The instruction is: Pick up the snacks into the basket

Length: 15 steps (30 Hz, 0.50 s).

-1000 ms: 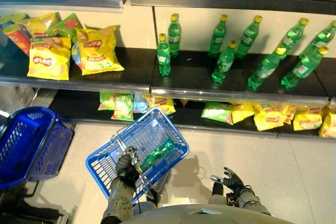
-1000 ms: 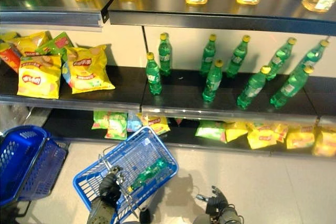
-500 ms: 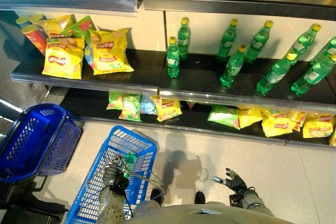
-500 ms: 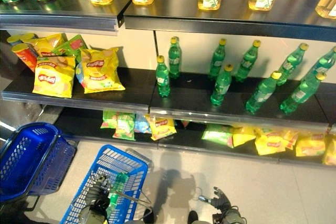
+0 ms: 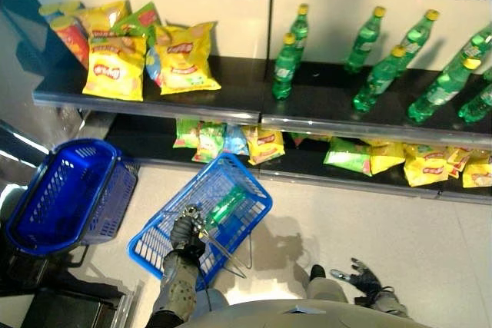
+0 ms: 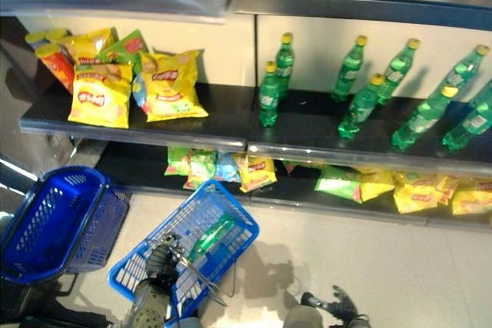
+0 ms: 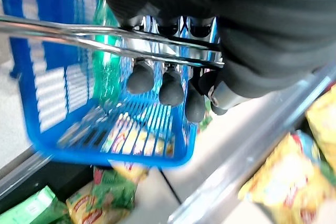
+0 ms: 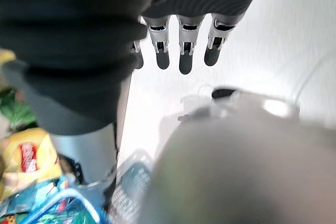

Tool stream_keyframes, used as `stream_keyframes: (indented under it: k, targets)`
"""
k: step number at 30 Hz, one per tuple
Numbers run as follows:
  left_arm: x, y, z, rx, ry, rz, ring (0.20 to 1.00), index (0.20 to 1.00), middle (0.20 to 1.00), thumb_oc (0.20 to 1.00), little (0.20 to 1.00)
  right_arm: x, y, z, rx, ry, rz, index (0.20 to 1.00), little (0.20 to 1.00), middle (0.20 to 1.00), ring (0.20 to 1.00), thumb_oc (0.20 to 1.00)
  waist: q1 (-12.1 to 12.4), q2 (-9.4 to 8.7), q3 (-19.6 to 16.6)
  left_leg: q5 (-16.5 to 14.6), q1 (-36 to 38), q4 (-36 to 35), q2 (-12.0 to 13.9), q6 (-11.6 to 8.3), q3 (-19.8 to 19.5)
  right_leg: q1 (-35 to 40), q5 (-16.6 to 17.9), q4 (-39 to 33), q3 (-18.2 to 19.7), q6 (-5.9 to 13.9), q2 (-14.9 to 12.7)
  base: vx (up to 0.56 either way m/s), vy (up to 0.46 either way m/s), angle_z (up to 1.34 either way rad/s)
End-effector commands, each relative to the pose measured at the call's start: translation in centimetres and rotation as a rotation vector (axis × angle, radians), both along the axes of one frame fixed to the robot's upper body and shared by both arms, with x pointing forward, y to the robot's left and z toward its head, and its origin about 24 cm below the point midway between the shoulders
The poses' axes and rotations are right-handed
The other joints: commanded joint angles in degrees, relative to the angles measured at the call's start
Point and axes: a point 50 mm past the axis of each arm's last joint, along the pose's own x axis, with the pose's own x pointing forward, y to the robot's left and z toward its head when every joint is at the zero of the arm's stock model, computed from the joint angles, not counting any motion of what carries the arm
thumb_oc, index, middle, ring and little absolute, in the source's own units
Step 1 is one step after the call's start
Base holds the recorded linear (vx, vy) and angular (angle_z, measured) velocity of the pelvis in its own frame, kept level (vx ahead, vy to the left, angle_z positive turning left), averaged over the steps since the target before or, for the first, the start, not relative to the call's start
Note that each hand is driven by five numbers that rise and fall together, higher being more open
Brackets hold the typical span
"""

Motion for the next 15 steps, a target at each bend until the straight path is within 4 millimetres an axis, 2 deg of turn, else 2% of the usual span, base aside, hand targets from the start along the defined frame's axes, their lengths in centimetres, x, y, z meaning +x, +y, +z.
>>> stream_keyframes:
  k: [1,2,4,5,6,8,11,14,15]
  targets:
    - [3.4,0.4,5.3,0.033,-0.330,0.017,0.200,0.200,0.200,0.200,0.200,3.0,-0.8,1.3,-0.013,-0.114,-0.030,1.000,1.000,1.000,1.000,1.000,1.5,2.22,-1.3,3.2,-3.2,-0.5,1.9,3.33,0.8,1.0,1.3,-0.6,2.0,2.50,0.1,0.03,0.231,-0.21]
    - [3.4,0.4,5.3,0.033,-0.330,0.017,0.200,0.200,0.200,0.200,0.200,3.0,-0.8,1.3,-0.013,-0.114,-0.030,1.000,1.000,1.000,1.000,1.000,1.5,2.22,-1.3,3.2,-3.2,-0.5,1.9,3.33,0.8,1.0,1.3,-0.6,1.9,2.50,0.1,0.03,0.242,-0.25]
    - [3.7,0.7,5.8,0.038,-0.359,0.027,0.200,0.200,0.200,0.200,0.200,3.6,-0.1,1.6,0.008,-0.143,-0.006,1.000,1.000,1.000,1.000,1.000,2.0,1.07,-1.0,0.9,-4.8,2.5,0.1,3.92,1.5,1.3,4.7,-3.3,0.8,3.51,-2.6,0.01,0.196,-0.24]
    - [3.7,0.7,5.8,0.038,-0.359,0.027,0.200,0.200,0.200,0.200,0.200,3.6,-0.1,1.6,0.008,-0.143,-0.006,1.000,1.000,1.000,1.000,1.000,2.0,1.05,-1.0,0.8,-4.9,2.6,0.1,3.94,1.5,1.3,4.7,-3.3,0.8,3.52,-2.6,0.03,0.231,-0.20]
    - [3.8,0.9,6.1,0.041,-0.375,0.034,0.200,0.200,0.200,0.200,0.200,3.9,0.3,1.7,0.027,-0.159,0.011,1.000,1.000,1.000,1.000,1.000,2.3,0.29,-0.9,-1.0,-6.0,4.7,-1.3,4.59,1.3,1.4,6.7,-3.9,0.0,4.19,-4.2,0.04,0.167,-0.10]
    - [4.0,1.0,6.3,0.046,-0.384,0.031,0.200,0.200,0.200,0.200,0.200,4.0,0.4,1.8,0.032,-0.168,0.024,1.000,1.000,1.000,1.000,1.000,2.3,-0.05,-0.8,-1.5,-6.7,5.7,-1.8,4.84,1.1,1.5,7.5,-3.8,-0.4,4.33,-4.8,0.04,0.156,0.08]
    - [4.0,1.3,6.6,0.059,-0.395,0.027,0.200,0.200,0.200,0.200,0.200,3.8,0.2,2.0,0.027,-0.181,0.054,1.000,1.000,1.000,1.000,1.000,2.5,-1.09,-0.7,-3.0,-7.6,6.9,-4.2,6.40,1.0,0.8,14.6,-1.9,-2.1,4.80,-7.3,0.08,0.192,0.22]
    - [3.5,1.1,6.1,0.056,-0.376,0.025,0.200,0.200,0.200,0.200,0.200,3.8,-0.2,2.1,0.006,-0.178,0.065,1.000,1.000,1.000,1.000,1.000,3.0,-0.46,-0.8,-3.0,-4.3,3.5,-6.5,8.59,2.9,-1.4,20.7,2.4,-5.1,4.09,-10.4,0.10,0.288,0.12]
    - [3.4,1.0,6.0,0.052,-0.368,0.023,0.200,0.200,0.200,0.200,0.200,4.0,-0.2,2.2,-0.001,-0.179,0.075,1.000,1.000,1.000,1.000,1.000,3.3,0.02,-0.5,-2.7,-2.7,1.6,-7.5,9.30,3.4,-2.1,21.2,4.4,-6.4,3.93,-11.1,0.11,0.401,-0.11]
